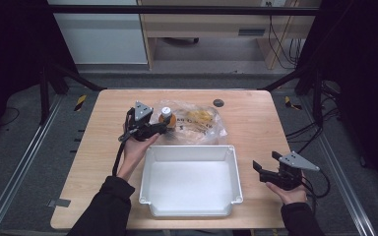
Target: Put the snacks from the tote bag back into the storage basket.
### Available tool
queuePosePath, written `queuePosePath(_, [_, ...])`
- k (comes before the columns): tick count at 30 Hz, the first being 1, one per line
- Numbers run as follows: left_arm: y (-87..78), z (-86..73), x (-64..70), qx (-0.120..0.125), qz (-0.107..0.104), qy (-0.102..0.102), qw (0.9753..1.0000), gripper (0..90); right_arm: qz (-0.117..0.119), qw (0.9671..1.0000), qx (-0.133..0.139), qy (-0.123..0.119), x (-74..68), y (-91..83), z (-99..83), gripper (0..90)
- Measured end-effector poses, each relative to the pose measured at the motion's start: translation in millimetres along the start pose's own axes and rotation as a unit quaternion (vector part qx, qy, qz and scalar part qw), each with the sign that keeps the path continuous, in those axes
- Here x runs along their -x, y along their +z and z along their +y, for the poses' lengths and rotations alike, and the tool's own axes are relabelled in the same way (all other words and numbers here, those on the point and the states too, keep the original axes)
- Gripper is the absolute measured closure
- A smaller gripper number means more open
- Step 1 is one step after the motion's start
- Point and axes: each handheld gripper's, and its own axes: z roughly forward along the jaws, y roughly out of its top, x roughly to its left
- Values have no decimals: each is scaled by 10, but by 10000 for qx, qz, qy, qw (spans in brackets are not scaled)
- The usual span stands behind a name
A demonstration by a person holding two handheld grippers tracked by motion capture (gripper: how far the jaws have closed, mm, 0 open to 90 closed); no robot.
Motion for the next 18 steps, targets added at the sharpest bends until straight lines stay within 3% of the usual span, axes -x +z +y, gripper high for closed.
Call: queuePosePath(18, [177, -34, 17, -43, 33, 70, 10000, 321, 9, 10000, -22, 12, -3, 6, -1, 180])
